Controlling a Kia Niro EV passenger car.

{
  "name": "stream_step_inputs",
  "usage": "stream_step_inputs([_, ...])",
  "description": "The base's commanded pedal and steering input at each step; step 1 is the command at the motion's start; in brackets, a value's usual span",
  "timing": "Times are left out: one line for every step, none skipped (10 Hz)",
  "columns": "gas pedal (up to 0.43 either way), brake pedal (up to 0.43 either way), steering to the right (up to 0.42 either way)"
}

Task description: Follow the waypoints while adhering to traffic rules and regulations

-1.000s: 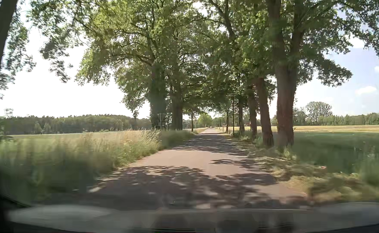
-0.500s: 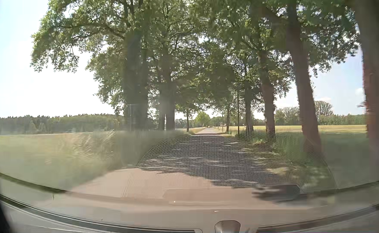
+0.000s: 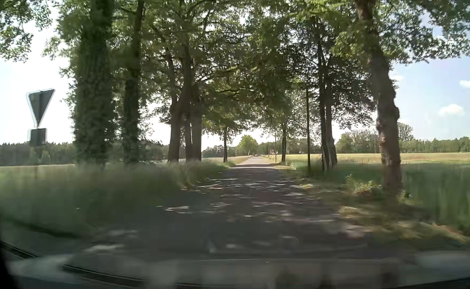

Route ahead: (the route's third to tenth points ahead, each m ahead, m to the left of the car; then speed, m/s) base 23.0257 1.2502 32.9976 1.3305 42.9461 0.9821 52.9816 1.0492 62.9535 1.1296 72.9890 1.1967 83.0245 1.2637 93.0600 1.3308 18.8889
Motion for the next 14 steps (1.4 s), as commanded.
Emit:
stream_step_inputs([0.421,0.006,0.009])
stream_step_inputs([0.378,0.006,0.008])
stream_step_inputs([0.311,0.006,0.007])
stream_step_inputs([0.26,0.006,0.006])
stream_step_inputs([0.248,0.006,0.006])
stream_step_inputs([0.248,0.006,0.005])
stream_step_inputs([0.248,0.006,0.005])
stream_step_inputs([0.248,0.006,0.005])
stream_step_inputs([0.248,0.006,0.005])
stream_step_inputs([0.248,0.006,0.005])
stream_step_inputs([0.248,0.006,0.004])
stream_step_inputs([0.248,0.006,0.004])
stream_step_inputs([0.26,0.006,0.004])
stream_step_inputs([0.26,0.006,0.004])
